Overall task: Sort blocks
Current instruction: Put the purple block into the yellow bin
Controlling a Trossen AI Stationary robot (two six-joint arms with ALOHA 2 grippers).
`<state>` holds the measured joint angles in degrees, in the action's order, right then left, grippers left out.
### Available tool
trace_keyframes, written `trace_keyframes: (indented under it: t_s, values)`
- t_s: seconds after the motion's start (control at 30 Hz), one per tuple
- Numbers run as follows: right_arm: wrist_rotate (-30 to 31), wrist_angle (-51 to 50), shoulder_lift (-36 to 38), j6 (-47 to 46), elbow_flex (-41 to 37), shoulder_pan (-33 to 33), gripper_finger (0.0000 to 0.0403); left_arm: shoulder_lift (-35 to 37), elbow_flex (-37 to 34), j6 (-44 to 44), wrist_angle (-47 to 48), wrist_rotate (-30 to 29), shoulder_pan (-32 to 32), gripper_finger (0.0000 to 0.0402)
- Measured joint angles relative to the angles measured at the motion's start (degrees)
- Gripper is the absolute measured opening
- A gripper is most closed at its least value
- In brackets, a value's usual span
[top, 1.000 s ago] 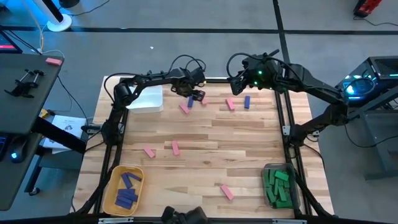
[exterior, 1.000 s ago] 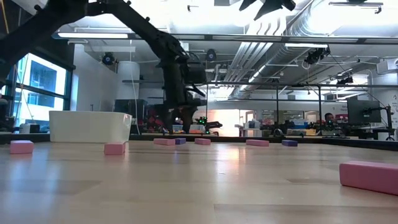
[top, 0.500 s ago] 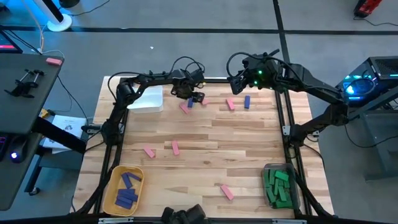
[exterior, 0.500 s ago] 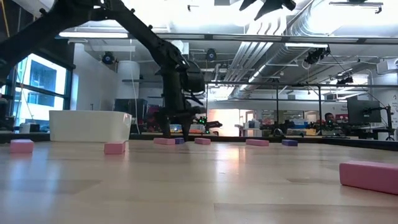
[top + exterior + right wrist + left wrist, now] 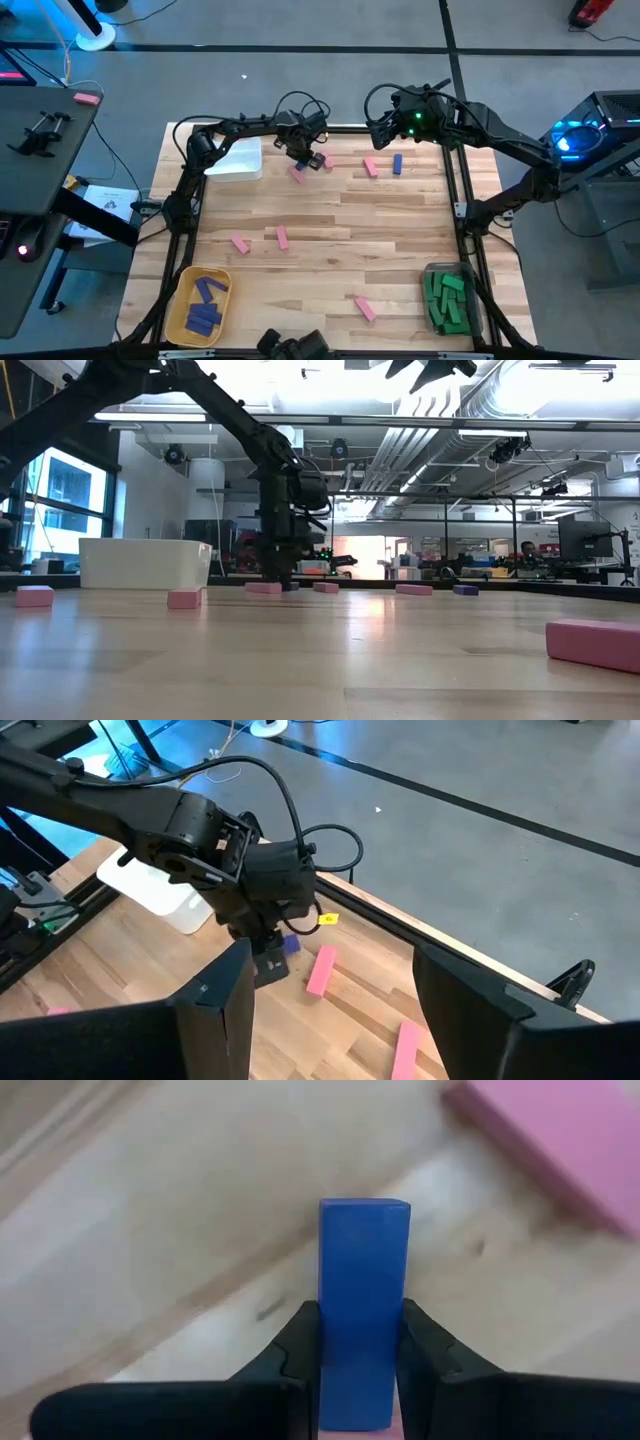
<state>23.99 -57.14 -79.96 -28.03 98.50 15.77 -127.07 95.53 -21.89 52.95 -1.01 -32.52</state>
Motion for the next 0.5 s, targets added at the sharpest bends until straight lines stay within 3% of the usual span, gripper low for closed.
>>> trace_keyframes:
  t_s: [0.13, 0.33, 0.5]
  values:
    - [0.00, 0.02, 0.00, 0.00, 0.00, 0.00, 0.0206, 2.97, -0.35, 4.42, 1.50, -0.41, -0.24, 0.0050]
    - [-0.59, 0.82, 0.00, 0.00, 0.00, 0.01, 0.0206, 13.91, -0.24, 15.74, 0.12, -1.64, 0.04, 0.0050]
    - [-11.04, 4.29, -0.85, -1.60, 0.01, 1.69, 0.0206, 24.41, -0.13, 25.05, -4.32, -4.98, 4.92, 0.0050]
